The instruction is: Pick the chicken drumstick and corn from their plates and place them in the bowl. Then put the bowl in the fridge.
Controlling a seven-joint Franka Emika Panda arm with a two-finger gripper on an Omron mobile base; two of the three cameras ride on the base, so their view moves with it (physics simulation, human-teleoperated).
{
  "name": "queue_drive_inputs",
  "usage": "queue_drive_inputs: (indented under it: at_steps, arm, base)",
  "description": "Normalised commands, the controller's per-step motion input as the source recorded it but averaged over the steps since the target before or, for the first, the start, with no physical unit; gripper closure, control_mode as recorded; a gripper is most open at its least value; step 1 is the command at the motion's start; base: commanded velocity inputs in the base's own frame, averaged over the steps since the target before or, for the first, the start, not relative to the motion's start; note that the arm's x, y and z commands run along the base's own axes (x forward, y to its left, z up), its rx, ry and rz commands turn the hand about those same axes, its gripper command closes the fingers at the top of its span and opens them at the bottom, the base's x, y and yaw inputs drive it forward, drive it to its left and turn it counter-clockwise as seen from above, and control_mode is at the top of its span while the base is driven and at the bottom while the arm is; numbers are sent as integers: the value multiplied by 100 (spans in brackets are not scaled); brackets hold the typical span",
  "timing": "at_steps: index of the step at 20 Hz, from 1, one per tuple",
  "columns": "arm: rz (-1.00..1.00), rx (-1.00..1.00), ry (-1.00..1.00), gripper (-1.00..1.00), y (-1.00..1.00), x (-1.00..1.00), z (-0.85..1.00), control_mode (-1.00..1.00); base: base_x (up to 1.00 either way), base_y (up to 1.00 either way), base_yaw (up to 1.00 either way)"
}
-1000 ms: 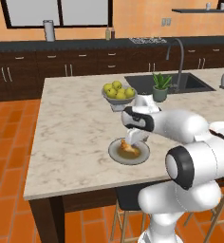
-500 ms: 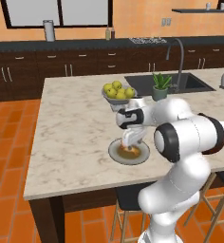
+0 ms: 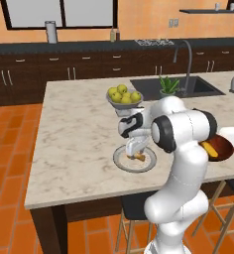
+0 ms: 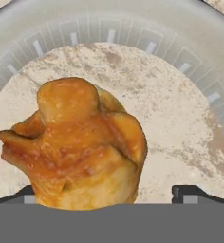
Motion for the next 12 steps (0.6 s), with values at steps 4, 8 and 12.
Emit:
queue_drive_inputs:
  at_steps: [4,8,12]
  arm:
    - [5,0,1,100,5,-3,-37,-100]
    - [1,2,0,100,-2,-69,-1,-100]
    - [-1,0,-6,100,-27,-98,48,-100]
  base:
    - [0,0,0]
    - [0,0,0]
    - [0,0,0]
